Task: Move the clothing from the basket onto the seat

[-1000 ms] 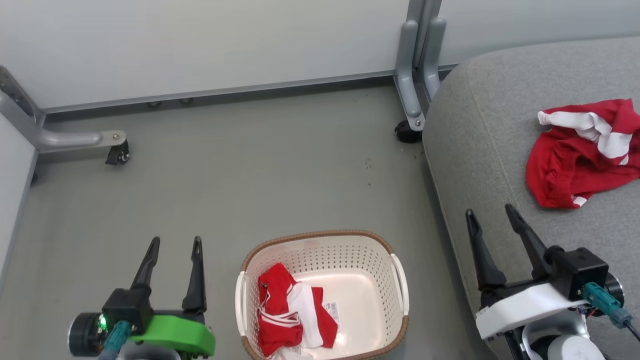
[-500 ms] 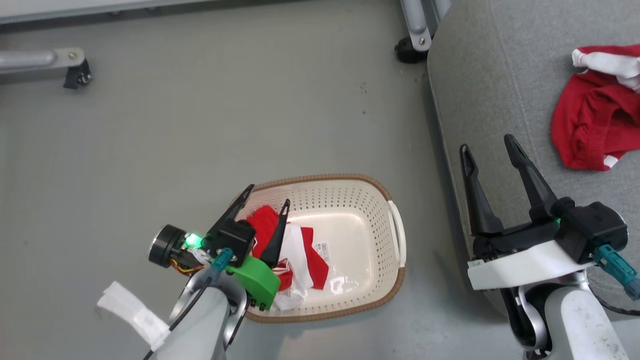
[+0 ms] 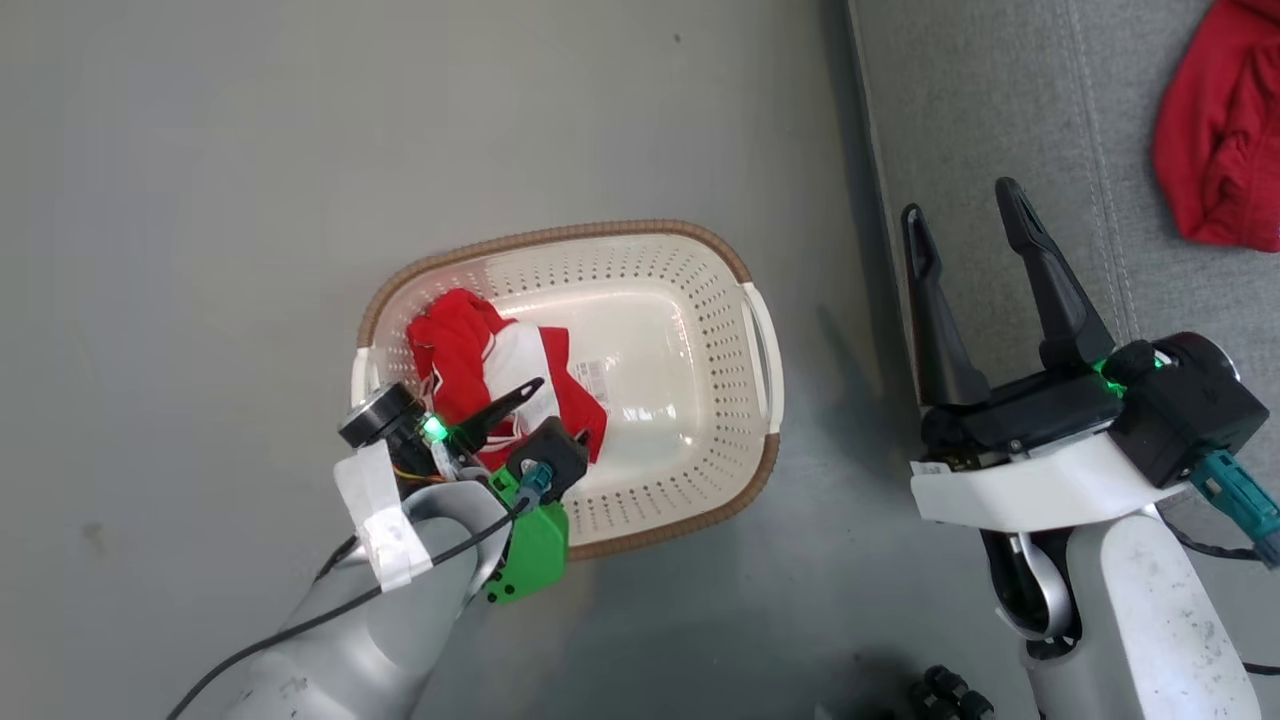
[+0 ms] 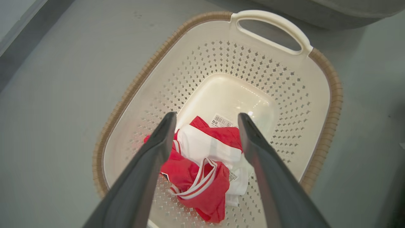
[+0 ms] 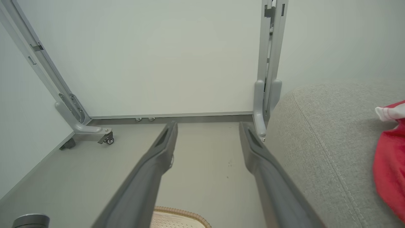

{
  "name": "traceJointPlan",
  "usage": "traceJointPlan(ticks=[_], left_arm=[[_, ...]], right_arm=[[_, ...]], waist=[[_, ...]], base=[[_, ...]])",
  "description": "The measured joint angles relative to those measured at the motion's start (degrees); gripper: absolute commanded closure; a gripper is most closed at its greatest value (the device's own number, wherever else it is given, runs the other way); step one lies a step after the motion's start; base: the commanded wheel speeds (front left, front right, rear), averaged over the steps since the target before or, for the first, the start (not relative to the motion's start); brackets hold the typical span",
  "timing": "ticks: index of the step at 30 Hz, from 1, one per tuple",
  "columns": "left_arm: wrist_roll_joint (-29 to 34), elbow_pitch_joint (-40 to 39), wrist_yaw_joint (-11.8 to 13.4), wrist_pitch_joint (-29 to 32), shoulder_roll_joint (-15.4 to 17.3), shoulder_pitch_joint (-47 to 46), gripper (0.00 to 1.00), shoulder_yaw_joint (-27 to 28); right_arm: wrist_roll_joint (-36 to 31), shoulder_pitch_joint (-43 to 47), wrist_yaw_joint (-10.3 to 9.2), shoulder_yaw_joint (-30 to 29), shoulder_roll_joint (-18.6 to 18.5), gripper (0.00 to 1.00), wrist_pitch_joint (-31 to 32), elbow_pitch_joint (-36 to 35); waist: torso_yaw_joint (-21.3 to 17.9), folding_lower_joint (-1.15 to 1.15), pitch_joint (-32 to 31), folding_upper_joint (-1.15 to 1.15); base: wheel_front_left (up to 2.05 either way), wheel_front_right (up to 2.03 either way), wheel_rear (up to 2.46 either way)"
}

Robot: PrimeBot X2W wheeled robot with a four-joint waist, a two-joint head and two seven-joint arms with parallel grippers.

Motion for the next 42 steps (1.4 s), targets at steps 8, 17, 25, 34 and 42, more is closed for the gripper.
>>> traceJointPlan(ticks=[8,17,25,34,42], left_arm=[[1.5,10.4,-0.3,2.4,0.5,-5.8,0.00,-6.7],[0.4,16.2,-0.3,4.9,3.9,-11.9,0.00,-8.0],[-0.1,17.8,-0.3,7.3,7.3,-14.2,0.00,-8.6],[-0.4,18.5,0.5,11.7,10.1,-15.9,0.00,-9.2],[-0.8,18.8,1.4,15.1,10.8,-16.8,1.00,-10.2]], right_arm=[[2.6,-3.2,0.00,1.9,0.0,0.00,-2.6,2.4],[6.0,-6.0,0.00,3.9,0.0,0.00,-4.3,4.7],[8.7,-7.9,0.00,5.1,0.0,0.00,-4.5,4.4],[10.6,-8.5,0.00,6.3,0.0,0.00,-4.5,4.1],[10.8,-9.3,0.00,6.5,0.0,0.00,-4.5,4.0]], waist=[[-2.9,0.00,7.4,0.00],[-6.7,0.01,15.0,0.00],[-10.1,0.01,19.7,0.00],[-13.0,0.01,23.2,0.00],[-14.0,0.00,24.4,0.00]], base=[[0.00,0.00,0.00],[0.00,0.00,0.00],[0.00,0.00,0.00],[0.00,0.00,0.00],[0.00,0.00,0.00]])
